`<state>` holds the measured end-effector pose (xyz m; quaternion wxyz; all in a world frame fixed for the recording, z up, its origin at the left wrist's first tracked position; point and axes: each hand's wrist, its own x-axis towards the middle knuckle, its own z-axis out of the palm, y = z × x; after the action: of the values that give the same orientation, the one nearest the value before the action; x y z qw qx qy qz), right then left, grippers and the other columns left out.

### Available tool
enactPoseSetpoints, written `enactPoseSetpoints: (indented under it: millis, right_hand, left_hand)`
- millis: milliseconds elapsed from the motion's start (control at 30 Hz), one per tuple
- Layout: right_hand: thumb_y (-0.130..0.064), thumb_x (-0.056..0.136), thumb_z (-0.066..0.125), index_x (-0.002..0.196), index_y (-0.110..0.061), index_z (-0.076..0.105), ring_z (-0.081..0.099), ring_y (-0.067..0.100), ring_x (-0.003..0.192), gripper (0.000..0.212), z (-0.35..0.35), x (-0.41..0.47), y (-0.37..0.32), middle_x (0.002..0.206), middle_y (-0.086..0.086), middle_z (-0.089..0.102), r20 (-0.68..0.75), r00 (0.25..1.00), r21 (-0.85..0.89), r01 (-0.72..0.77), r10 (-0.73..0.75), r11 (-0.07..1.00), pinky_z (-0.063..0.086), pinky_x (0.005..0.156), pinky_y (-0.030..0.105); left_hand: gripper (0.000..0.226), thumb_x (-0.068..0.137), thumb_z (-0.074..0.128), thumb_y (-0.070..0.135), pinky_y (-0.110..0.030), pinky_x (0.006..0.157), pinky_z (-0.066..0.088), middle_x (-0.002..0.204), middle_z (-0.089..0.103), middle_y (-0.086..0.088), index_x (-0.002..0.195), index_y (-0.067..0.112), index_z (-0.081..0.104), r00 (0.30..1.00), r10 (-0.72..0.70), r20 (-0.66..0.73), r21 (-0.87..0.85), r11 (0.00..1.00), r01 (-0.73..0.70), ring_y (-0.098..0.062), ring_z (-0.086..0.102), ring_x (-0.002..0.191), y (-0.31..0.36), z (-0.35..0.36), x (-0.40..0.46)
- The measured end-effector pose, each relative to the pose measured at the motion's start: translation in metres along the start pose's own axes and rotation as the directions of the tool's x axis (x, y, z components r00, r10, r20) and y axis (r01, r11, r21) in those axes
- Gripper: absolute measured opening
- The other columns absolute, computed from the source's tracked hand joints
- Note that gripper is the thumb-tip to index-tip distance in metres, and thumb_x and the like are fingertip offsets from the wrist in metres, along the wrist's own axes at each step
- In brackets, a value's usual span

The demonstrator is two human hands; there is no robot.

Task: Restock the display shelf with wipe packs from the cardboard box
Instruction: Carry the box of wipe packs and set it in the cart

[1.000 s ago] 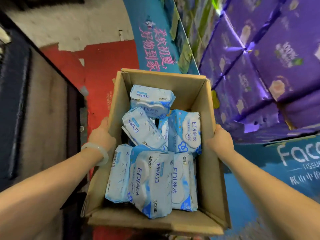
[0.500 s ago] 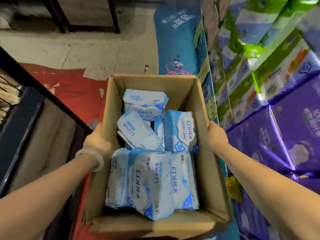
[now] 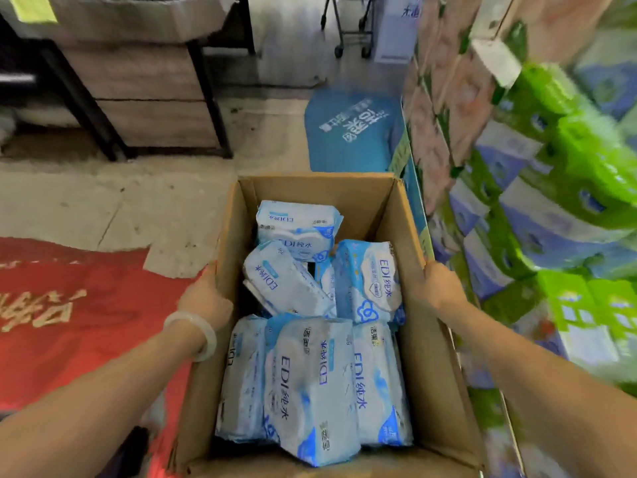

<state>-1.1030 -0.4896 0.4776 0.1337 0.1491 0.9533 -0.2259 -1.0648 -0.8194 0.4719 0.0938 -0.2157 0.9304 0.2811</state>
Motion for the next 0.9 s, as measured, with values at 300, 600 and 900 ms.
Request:
enactPoseSetpoints:
  millis: [300,600,900]
  right_hand:
    - [-0.022,0.095,0.050,0.108,-0.001,0.052,0.060,0.037,0.108,0.025,-0.083,0.335,-0.120,0.115,0.023,0.063,0.012,1.000,0.019,0.015,-0.015,1.000,0.048,0.085,0.039]
    - [-0.018,0.093,0.053,0.111,0.004,0.055,0.060,0.038,0.109,0.028,-0.166,0.659,-0.241,0.117,0.025,0.064,-0.048,0.998,0.003,0.034,-0.034,0.999,0.044,0.080,0.035]
    - [-0.013,0.086,0.057,0.103,-0.002,0.057,0.061,0.034,0.105,0.020,-0.244,0.979,-0.331,0.112,0.021,0.064,0.001,1.000,0.085,-0.018,0.018,0.996,0.045,0.077,0.032]
  left_hand:
    - [0.046,0.081,0.050,-0.006,-0.031,0.073,0.038,0.109,0.062,-0.024,0.124,0.009,0.048,0.998,-0.042,-0.042,-0.082,0.996,0.039,-0.037,0.058,0.095,0.176,-0.023,0.302]
    - [0.054,0.084,0.051,-0.002,-0.038,0.087,0.045,0.120,0.060,-0.022,0.135,0.012,0.042,0.999,-0.013,-0.051,-0.055,0.998,0.010,-0.038,0.057,0.110,0.353,-0.039,0.623]
    - [0.060,0.086,0.051,0.002,-0.038,0.086,0.047,0.123,0.058,-0.016,0.141,0.018,0.035,0.999,0.011,-0.032,0.052,0.999,-0.009,-0.036,0.057,0.111,0.541,-0.058,0.919]
